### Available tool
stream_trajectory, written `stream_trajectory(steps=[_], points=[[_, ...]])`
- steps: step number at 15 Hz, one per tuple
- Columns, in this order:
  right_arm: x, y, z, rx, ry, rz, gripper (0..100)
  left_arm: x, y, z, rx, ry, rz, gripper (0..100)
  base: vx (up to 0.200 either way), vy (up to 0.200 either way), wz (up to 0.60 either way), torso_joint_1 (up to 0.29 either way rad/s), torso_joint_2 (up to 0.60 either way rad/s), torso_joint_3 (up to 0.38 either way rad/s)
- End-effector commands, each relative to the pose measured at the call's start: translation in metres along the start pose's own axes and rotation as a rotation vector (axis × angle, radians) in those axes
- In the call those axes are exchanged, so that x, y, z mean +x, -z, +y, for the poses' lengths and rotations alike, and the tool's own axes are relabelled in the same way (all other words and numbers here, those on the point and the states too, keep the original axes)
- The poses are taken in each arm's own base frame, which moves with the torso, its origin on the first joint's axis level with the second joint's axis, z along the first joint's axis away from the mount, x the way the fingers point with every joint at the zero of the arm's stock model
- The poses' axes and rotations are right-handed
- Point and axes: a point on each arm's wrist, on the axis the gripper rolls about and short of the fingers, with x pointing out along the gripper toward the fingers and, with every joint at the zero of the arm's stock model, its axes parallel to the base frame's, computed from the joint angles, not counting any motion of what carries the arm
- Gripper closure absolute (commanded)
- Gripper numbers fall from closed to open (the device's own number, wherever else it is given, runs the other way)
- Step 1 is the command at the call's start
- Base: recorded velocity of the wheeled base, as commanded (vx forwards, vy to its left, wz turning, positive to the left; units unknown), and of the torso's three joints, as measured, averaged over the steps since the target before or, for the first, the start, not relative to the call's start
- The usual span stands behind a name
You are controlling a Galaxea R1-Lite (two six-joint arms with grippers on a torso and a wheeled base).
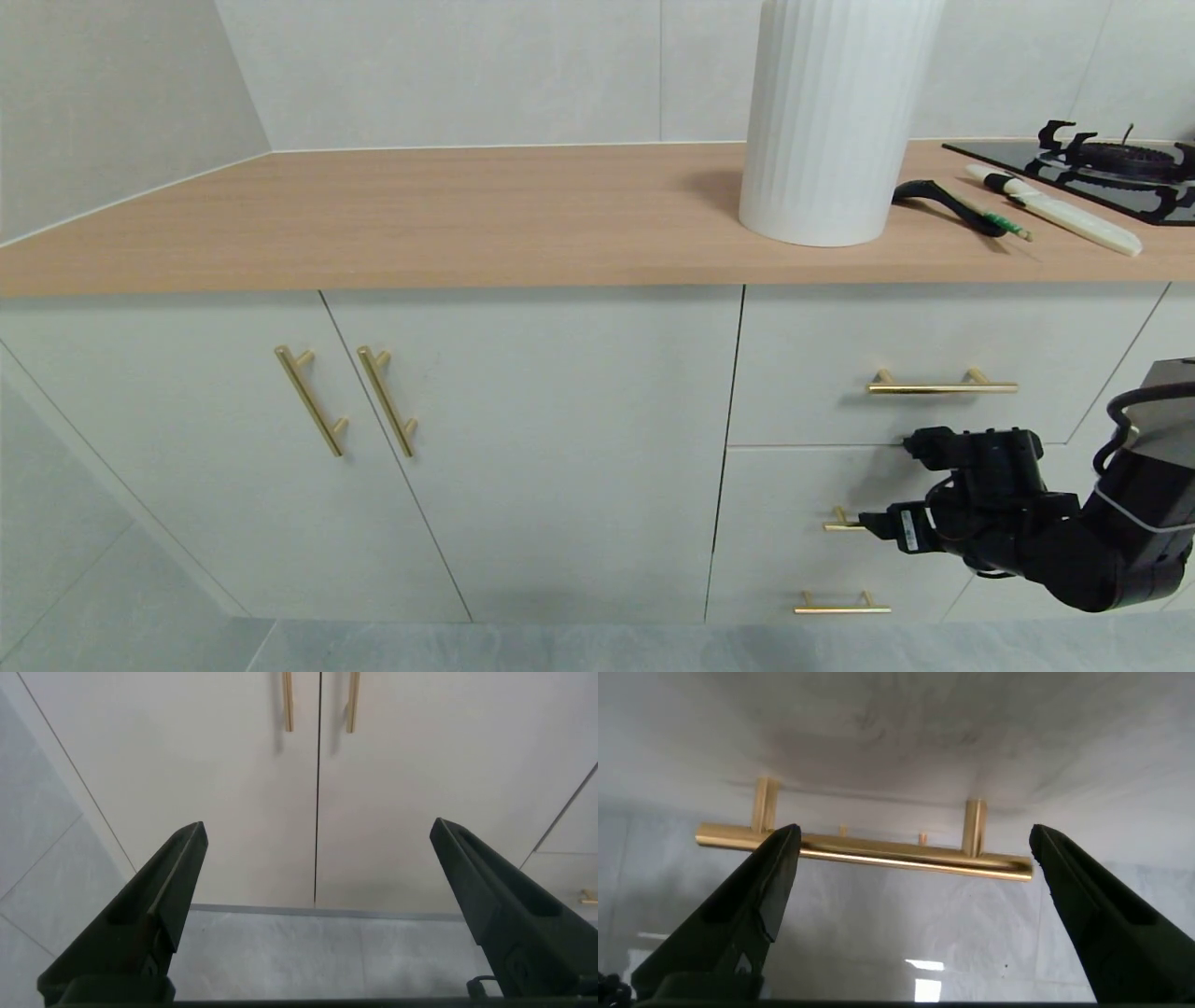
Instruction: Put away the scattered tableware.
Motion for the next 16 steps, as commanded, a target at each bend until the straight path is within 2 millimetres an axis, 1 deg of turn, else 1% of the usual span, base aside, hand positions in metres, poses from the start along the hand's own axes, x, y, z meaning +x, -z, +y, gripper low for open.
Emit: stream_trajectory(steps=[1, 4, 7, 16], points=[[0.0028, 0.0016, 0.0002, -0.001, 0.004, -0.001, 0, 0.0001, 0.0, 0.0, -0.001, -0.001, 0.001, 0, 0.0, 0.0, 0.0, 0.0, 0.0, 0.0], [0.0096, 0.0038, -0.0002, 0.002, 0.042, -0.031, 0, 0.0001, 0.0, 0.0, 0.0, -0.001, 0.001, 0, 0.0, 0.0, 0.0, 0.0, 0.0, 0.0], [0.0122, 0.0065, 0.0005, -0.001, 0.042, -0.028, 0, 0.0001, 0.0, 0.0, -0.001, -0.001, 0.001, 0, 0.0, 0.0, 0.0, 0.0, 0.0, 0.0], [0.0077, 0.0107, 0.0002, -0.032, 0.042, -0.001, 0, 0.0001, 0.0, 0.0, -0.001, -0.001, 0.001, 0, 0.0, 0.0, 0.0, 0.0, 0.0, 0.0]])
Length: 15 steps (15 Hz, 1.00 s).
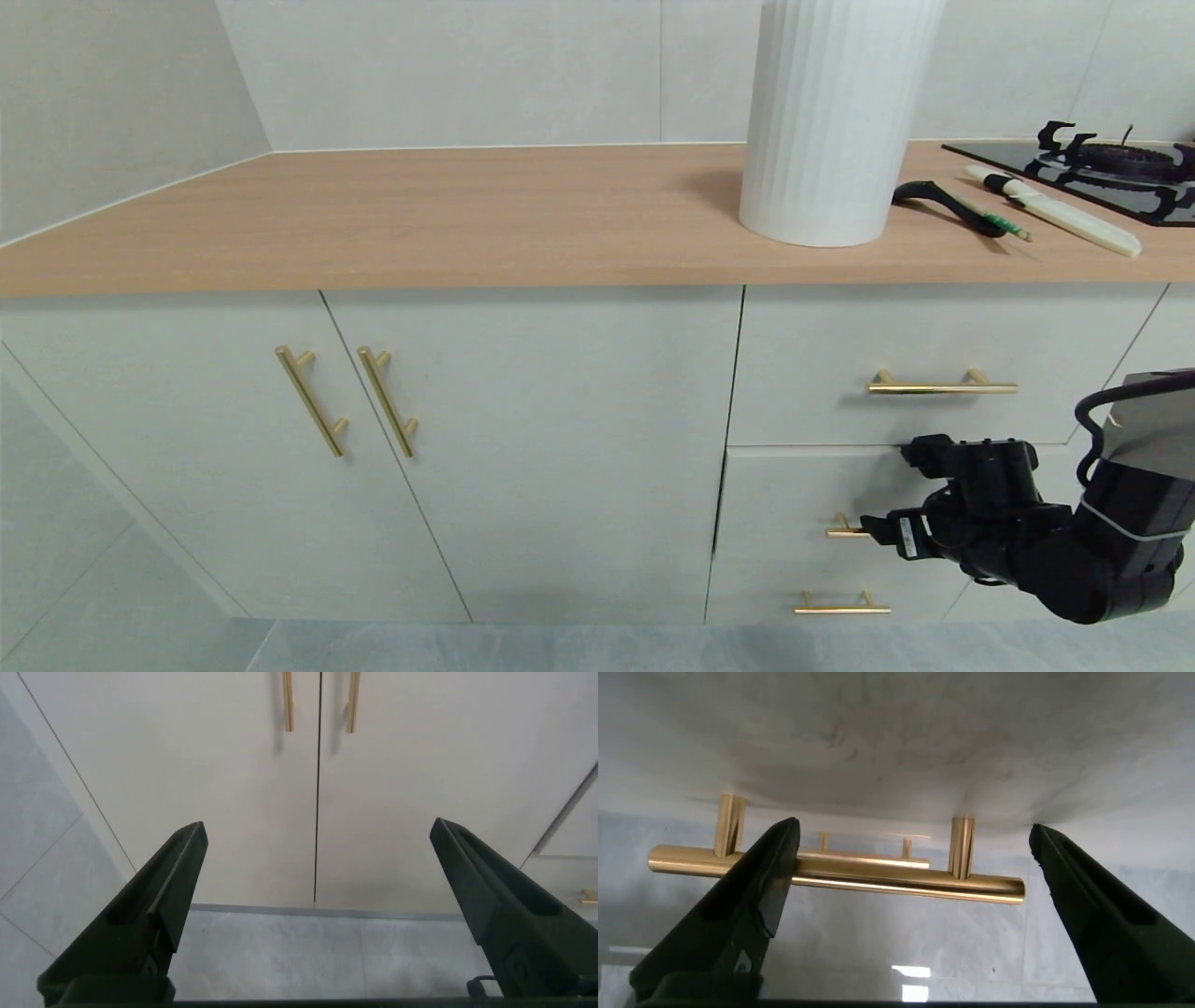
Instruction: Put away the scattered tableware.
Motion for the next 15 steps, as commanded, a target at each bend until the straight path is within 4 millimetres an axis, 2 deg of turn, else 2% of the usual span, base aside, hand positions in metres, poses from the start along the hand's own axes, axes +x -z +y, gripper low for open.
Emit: stream_trajectory(steps=[1, 2, 4, 5, 9, 11, 12, 15], points=[[-0.003, 0.0, 0.0, -0.007, -0.002, 0.002, 0, 0.0, 0.0, 0.0, 0.0, -0.001, 0.001, 0, 0.0, 0.0, 0.0, 0.0, 0.0, 0.0], [-0.006, -0.001, 0.0, -0.013, -0.002, 0.001, 0, 0.0, 0.0, 0.0, -0.001, -0.001, 0.001, 0, 0.0, 0.0, 0.0, 0.0, 0.0, 0.0], [-0.039, -0.016, -0.002, -0.029, -0.016, 0.012, 0, 0.0, 0.0, 0.0, -0.001, -0.001, 0.001, 0, 0.0, 0.0, 0.0, 0.0, 0.0, 0.0], [-0.06, -0.025, -0.002, -0.038, -0.027, 0.029, 0, 0.0, 0.0, 0.0, 0.0, -0.001, 0.001, 0, 0.0, 0.0, 0.0, 0.0, 0.0, 0.0], [-0.174, -0.07, 0.005, -0.077, -0.098, -0.084, 0, 0.0, 0.0, 0.0, 0.0, -0.001, 0.001, 0, 0.0, 0.0, 0.0, 0.0, 0.0, 0.0], [-0.196, -0.081, 0.004, -0.075, -0.101, -0.149, 0, 0.0, 0.0, 0.0, 0.0, -0.001, 0.0, 0, 0.0, 0.0, 0.0, 0.0, 0.0, 0.0], [-0.198, -0.094, 0.004, -0.069, -0.096, -0.173, 0, 0.0, 0.0, 0.0, 0.0, -0.001, 0.001, 0, 0.0, 0.0, 0.0, 0.0, 0.0, 0.0], [-0.156, -0.103, -0.001, -0.048, -0.065, -0.089, 0, 0.0, 0.0, 0.0, 0.0, -0.001, 0.001, 0, 0.0, 0.0, 0.0, 0.0, 0.0, 0.0]])
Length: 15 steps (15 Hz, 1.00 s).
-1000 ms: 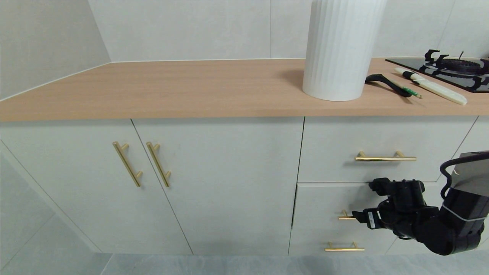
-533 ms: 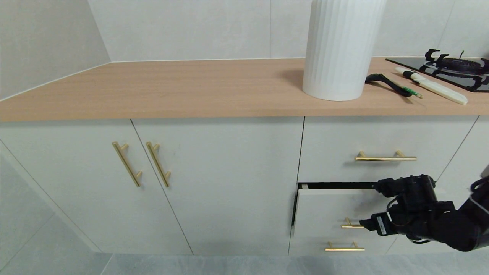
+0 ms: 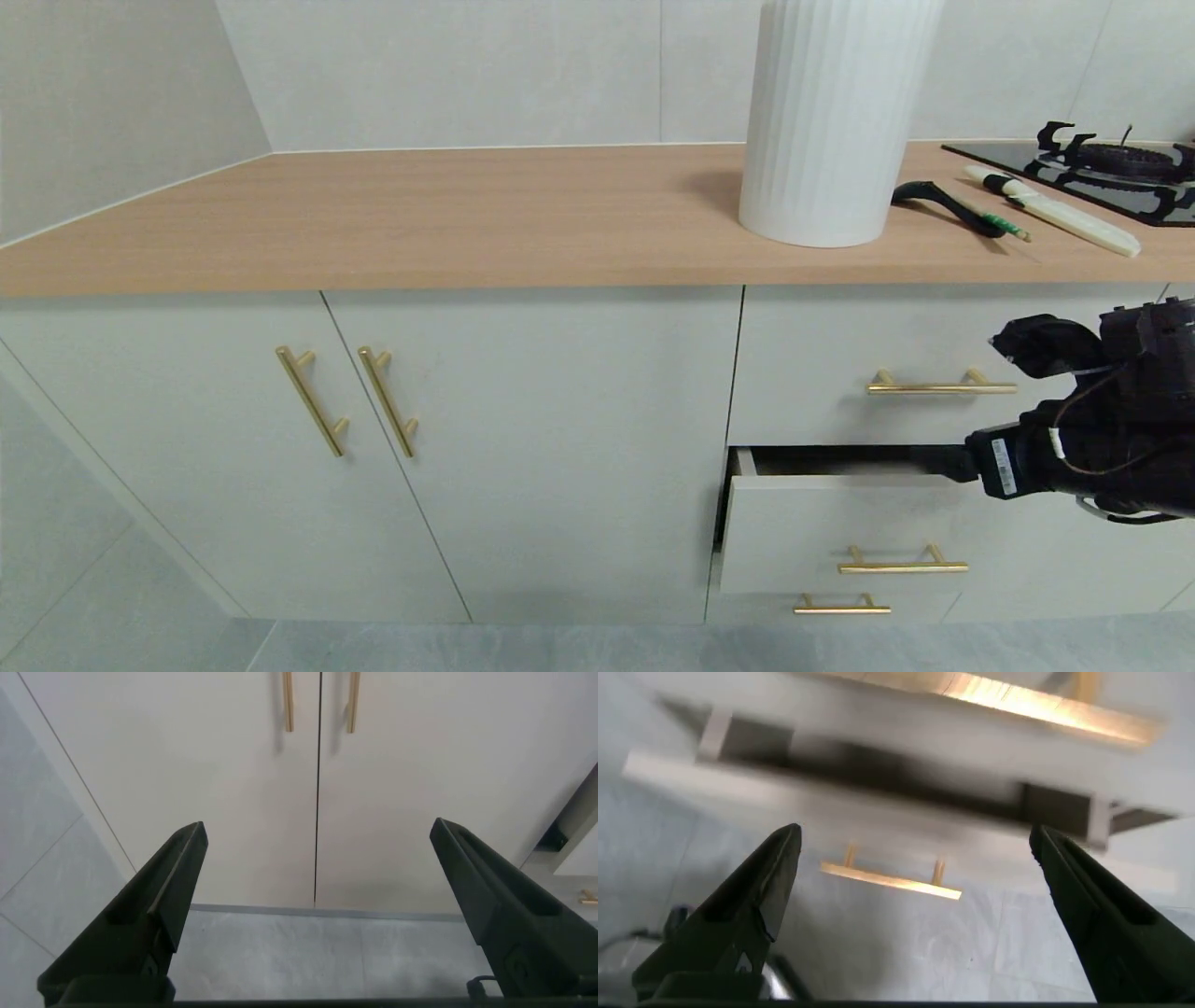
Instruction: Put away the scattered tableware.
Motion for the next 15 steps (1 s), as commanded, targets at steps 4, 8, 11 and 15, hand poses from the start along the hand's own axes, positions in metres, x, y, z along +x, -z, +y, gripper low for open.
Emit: stream_trajectory(steps=[4, 8, 11, 15], points=[[0.06, 0.002, -0.002, 0.029, 0.022, 0.065, 0, 0.0, 0.0, 0.0, 0.0, -0.001, 0.0, 0, 0.0, 0.0, 0.0, 0.0, 0.0, 0.0], [0.082, 0.011, 0.001, 0.034, 0.021, 0.077, 0, 0.0, 0.0, 0.0, 0.0, -0.001, 0.001, 0, 0.0, 0.0, 0.0, 0.0, 0.0, 0.0], [0.093, 0.016, 0.002, 0.038, 0.026, 0.084, 0, 0.0, 0.0, 0.0, 0.0, -0.001, 0.0, 0, 0.0, 0.0, 0.0, 0.0, 0.0, 0.0], [0.108, 0.022, 0.002, 0.058, 0.059, 0.084, 0, 0.0, 0.0, 0.0, 0.0, -0.001, 0.001, 0, 0.0, 0.0, 0.0, 0.0, 0.0, 0.0]])
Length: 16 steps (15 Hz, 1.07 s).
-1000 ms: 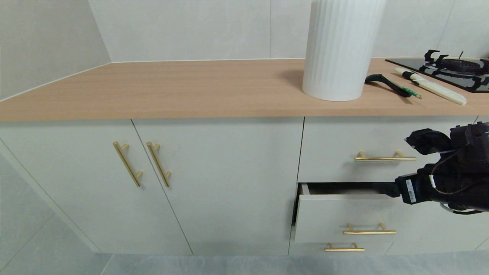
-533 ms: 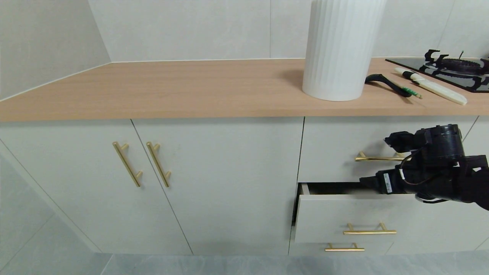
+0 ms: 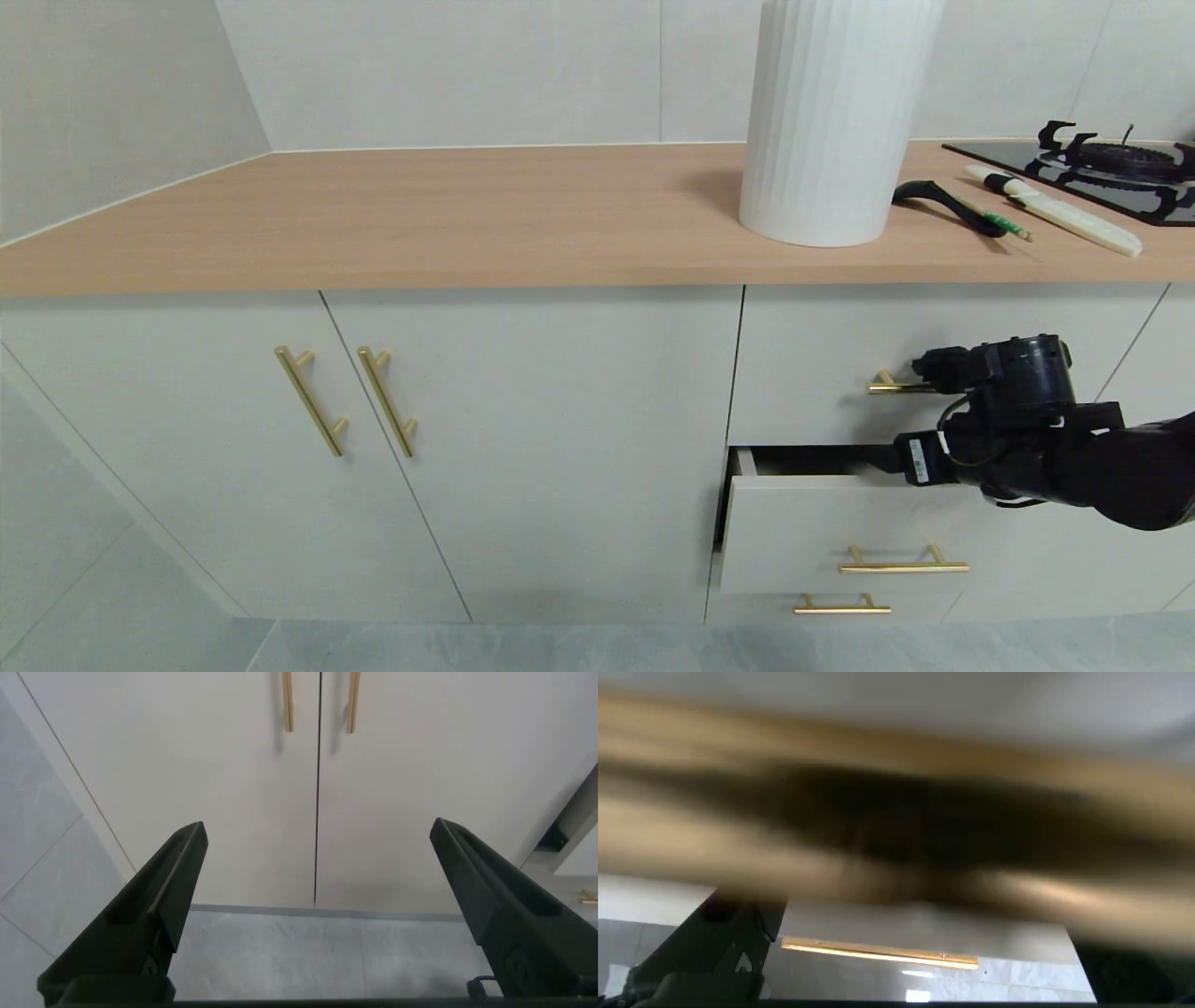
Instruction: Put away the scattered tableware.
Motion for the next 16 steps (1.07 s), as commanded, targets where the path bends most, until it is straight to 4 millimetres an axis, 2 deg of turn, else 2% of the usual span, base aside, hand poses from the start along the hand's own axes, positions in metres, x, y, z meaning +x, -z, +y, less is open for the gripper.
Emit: stream_trajectory(steps=[1, 6, 9, 16], points=[[0.012, 0.008, 0.002, -0.004, 0.001, 0.036, 0, 0.0, 0.0, 0.0, 0.0, -0.001, 0.0, 0, 0.0, 0.0, 0.0, 0.0, 0.0, 0.0], [0.012, 0.009, 0.0, -0.003, 0.003, 0.041, 0, 0.0, 0.0, 0.0, -0.001, -0.001, 0.002, 0, 0.0, 0.0, 0.0, 0.0, 0.0, 0.0], [0.001, 0.007, -0.001, -0.006, 0.0, 0.03, 0, 0.0, 0.0, 0.0, 0.0, -0.001, 0.002, 0, 0.0, 0.0, 0.0, 0.0, 0.0, 0.0], [-0.016, 0.011, -0.003, -0.036, -0.006, 0.13, 0, 0.0, 0.0, 0.0, 0.0, -0.001, 0.002, 0, 0.0, 0.0, 0.0, 0.0, 0.0, 0.0]])
